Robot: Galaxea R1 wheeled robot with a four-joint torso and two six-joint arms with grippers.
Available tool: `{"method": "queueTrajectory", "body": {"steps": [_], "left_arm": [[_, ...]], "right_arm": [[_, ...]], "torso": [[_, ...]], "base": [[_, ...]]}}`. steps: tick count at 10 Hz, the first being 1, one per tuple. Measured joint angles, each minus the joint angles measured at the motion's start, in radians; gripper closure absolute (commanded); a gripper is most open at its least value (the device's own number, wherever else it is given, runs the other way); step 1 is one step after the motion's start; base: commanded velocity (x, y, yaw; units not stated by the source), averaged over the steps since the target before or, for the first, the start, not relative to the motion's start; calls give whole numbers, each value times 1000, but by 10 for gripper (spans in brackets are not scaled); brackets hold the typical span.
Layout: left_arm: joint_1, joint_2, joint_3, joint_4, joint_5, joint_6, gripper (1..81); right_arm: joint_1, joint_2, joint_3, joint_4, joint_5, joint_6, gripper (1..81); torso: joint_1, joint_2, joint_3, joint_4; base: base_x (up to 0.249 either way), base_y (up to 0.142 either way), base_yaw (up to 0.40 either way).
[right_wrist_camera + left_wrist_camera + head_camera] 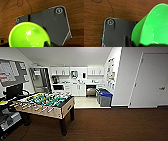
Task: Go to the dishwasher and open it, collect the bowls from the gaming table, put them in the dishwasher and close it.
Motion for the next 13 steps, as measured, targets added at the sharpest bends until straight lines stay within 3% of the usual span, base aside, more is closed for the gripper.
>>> {"method": "queueTrajectory", "body": {"steps": [9,13], "left_arm": [[3,-4,1,1,3,0,811],[4,-5,0,2,4,0,811]], "right_arm": [[3,8,0,0,-1,0,811],[0,14,0,0,-2,0,811]], "torso": [[-1,0,0,0],[-1,0,0,0]], "base": [[161,0,0],[167,-86,0]]}}
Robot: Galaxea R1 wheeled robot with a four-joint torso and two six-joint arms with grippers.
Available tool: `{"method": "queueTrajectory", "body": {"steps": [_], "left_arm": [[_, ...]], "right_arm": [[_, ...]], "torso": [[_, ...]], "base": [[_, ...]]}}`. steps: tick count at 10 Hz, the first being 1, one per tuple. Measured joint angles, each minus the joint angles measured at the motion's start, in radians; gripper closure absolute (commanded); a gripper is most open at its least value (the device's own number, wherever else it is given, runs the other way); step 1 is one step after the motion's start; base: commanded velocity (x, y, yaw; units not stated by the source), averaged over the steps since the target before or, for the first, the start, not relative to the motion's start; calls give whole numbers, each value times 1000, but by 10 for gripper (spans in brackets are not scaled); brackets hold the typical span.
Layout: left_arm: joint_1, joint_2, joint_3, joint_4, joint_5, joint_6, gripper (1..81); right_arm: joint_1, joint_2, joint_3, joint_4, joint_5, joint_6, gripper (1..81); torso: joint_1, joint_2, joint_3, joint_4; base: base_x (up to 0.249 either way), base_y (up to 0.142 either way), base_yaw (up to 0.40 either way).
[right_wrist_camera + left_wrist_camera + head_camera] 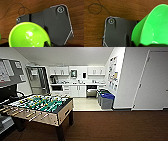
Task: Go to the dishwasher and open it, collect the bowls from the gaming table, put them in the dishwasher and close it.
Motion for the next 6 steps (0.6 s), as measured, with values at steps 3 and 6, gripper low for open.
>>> {"method": "queueTrajectory", "body": {"steps": [3,6], "left_arm": [[0,3,0,0,-4,0,811],[-10,12,2,1,-10,-1,811]], "right_arm": [[0,-8,-3,0,1,0,811],[16,-12,-5,1,7,0,811]], "torso": [[0,0,0,0],[1,1,0,0]], "base": [[168,-91,0],[167,-51,0]]}}
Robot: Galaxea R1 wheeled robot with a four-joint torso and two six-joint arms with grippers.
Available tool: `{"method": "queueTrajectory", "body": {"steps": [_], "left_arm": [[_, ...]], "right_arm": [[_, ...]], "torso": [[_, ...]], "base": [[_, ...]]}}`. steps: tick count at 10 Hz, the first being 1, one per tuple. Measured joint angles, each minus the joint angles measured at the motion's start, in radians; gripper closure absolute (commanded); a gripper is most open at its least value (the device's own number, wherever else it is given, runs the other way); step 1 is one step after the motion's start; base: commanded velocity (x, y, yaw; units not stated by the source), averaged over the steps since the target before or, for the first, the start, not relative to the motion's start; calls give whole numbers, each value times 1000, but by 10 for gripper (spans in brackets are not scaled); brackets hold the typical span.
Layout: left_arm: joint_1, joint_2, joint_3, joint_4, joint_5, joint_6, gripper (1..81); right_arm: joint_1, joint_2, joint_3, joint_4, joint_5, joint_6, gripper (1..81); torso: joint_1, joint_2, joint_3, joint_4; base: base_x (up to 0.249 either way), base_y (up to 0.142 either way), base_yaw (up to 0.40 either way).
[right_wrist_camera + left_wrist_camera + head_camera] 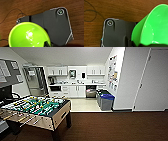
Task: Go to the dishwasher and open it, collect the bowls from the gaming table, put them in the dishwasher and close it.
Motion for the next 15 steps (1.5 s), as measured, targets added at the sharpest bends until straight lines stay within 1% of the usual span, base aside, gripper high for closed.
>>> {"method": "queueTrajectory", "body": {"steps": [1,2,6,12,15], "left_arm": [[7,-4,1,-1,-4,-3,811],[17,-9,-2,-1,6,-3,811],[9,-8,-1,0,3,0,811],[10,-10,-1,0,3,0,811],[11,-17,8,0,-9,0,811]], "right_arm": [[-10,-2,-4,0,-2,0,811],[-29,-2,-4,-1,-13,0,811],[-10,10,-3,-1,-5,0,811],[-16,9,-4,-1,-6,0,811],[-16,9,-4,0,-6,0,811]], "torso": [[-2,-1,0,0],[-2,-1,0,0],[-1,-1,0,0],[-1,-1,0,0],[-1,-1,0,0]], "base": [[167,0,0],[168,0,0],[167,0,0],[167,0,0],[170,0,0]]}}
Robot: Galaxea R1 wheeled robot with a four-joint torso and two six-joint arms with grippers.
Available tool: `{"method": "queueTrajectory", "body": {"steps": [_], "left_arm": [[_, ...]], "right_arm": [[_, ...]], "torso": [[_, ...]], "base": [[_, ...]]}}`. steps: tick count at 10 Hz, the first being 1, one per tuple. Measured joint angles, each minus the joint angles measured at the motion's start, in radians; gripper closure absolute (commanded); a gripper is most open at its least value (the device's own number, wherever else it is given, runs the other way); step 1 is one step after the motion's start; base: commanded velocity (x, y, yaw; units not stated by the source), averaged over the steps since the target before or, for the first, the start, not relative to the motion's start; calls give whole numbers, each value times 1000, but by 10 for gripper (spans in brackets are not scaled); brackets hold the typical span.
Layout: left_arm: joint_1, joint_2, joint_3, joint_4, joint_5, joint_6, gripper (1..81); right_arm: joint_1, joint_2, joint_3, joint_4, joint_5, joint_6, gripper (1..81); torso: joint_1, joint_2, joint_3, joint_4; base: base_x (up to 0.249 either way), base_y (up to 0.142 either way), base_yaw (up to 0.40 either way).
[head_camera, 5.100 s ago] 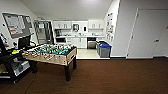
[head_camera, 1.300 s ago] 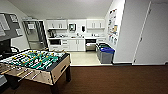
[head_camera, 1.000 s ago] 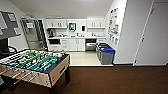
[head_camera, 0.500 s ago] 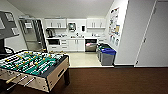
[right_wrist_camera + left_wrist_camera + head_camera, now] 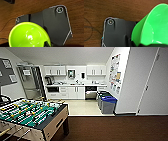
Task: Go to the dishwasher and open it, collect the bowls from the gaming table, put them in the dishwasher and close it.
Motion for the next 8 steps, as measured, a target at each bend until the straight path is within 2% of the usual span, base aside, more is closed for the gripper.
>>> {"method": "queueTrajectory", "body": {"steps": [8], "left_arm": [[0,0,1,0,-1,0,811]], "right_arm": [[0,0,0,0,0,0,811]], "torso": [[0,0,0,0]], "base": [[179,0,0]]}}
